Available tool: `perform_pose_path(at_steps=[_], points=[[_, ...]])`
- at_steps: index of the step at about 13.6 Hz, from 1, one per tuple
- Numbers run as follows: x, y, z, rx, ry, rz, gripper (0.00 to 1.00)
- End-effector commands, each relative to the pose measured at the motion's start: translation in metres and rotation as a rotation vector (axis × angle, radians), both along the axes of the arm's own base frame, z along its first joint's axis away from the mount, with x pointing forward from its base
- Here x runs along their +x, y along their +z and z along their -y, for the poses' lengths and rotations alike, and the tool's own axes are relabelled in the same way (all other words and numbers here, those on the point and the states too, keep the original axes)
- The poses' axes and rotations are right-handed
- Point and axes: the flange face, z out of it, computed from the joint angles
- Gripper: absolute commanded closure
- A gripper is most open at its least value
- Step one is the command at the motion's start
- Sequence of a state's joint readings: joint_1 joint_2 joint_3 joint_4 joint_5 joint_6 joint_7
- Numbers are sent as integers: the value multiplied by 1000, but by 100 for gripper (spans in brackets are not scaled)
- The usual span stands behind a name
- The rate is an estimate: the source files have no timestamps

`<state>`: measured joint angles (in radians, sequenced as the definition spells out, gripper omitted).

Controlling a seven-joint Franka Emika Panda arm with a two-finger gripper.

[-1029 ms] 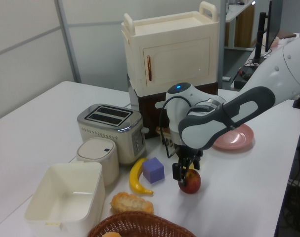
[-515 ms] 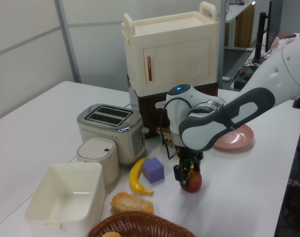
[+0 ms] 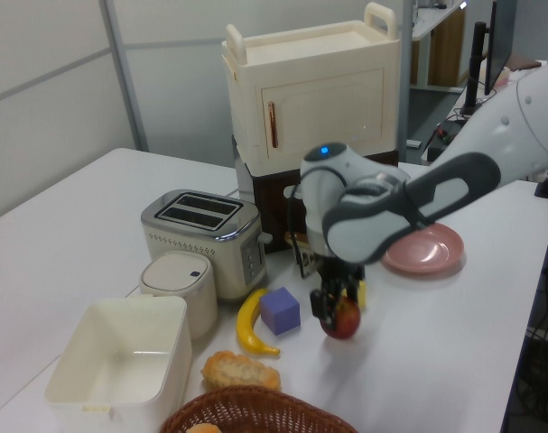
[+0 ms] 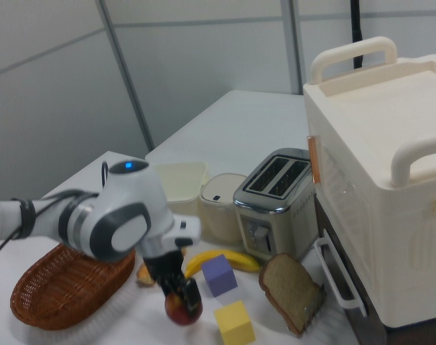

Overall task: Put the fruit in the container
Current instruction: 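Lift the red apple and carry it over the cream plastic container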

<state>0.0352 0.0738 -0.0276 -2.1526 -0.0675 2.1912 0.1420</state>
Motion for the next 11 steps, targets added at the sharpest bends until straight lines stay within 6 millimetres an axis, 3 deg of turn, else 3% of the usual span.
perform_pose_path(at_steps=[1, 3, 4, 5, 8, 10, 11], points=[[35, 77, -7, -8, -12, 55, 79], [56, 126, -21, 20, -12, 114, 79], [68, 152, -40, 67, -23, 164, 79], [79, 164, -53, 83, -48, 194, 79], [94, 165, -98, 89, -36, 220, 79], [103, 162, -117, 78, -26, 230, 79], [110, 152, -129, 64, -27, 228, 79]])
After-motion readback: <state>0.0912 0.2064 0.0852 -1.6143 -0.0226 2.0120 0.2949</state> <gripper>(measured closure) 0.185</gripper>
